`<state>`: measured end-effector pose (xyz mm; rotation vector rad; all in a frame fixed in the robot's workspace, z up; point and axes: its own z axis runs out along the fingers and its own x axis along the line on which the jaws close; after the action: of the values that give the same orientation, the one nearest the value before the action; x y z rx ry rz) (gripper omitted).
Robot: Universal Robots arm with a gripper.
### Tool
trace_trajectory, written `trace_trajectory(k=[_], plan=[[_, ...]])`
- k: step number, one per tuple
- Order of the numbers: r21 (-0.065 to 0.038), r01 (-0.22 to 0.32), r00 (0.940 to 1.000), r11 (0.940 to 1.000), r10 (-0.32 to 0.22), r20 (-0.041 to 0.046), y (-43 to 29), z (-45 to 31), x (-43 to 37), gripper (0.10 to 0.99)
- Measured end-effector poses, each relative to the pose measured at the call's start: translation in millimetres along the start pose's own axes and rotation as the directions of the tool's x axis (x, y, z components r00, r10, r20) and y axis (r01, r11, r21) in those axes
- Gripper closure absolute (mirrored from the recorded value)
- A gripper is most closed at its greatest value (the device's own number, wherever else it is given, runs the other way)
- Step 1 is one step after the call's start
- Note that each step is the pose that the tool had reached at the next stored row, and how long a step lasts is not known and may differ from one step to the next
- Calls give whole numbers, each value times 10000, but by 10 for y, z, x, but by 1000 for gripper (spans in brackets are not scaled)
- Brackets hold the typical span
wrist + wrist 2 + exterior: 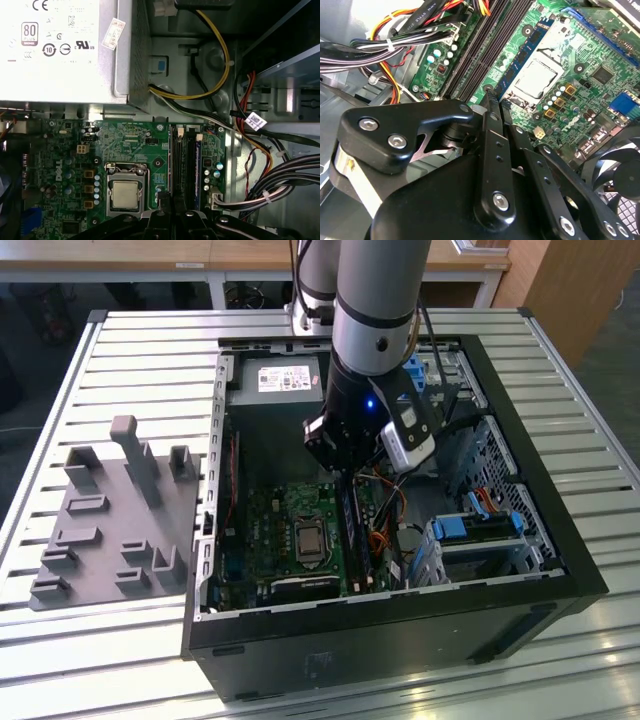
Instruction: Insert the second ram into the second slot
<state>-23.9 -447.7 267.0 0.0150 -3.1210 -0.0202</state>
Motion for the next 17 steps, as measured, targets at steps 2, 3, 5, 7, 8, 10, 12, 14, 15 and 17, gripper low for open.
trace_trajectory(k=[2,3,5,7,8,10,12,14,15,17], plan=[[0,0,10000,10000,0,0,0,5,0,949],[-1,0,10000,10000,0,0,0,9,0,949],[1,0,10000,10000,0,0,0,18,0,949],[2,0,10000,10000,0,-1,-1,26,0,949],[3,0,10000,10000,0,0,-1,30,-1,949],[2,0,10000,10000,0,0,-1,39,-1,949],[14,0,10000,10000,0,0,-1,49,-1,949],[22,1,10000,10000,-1,-1,-1,58,-2,949],[23,0,10000,10000,0,-1,-1,63,-1,949],[25,-1,10000,10000,1,-1,-2,79,0,949]])
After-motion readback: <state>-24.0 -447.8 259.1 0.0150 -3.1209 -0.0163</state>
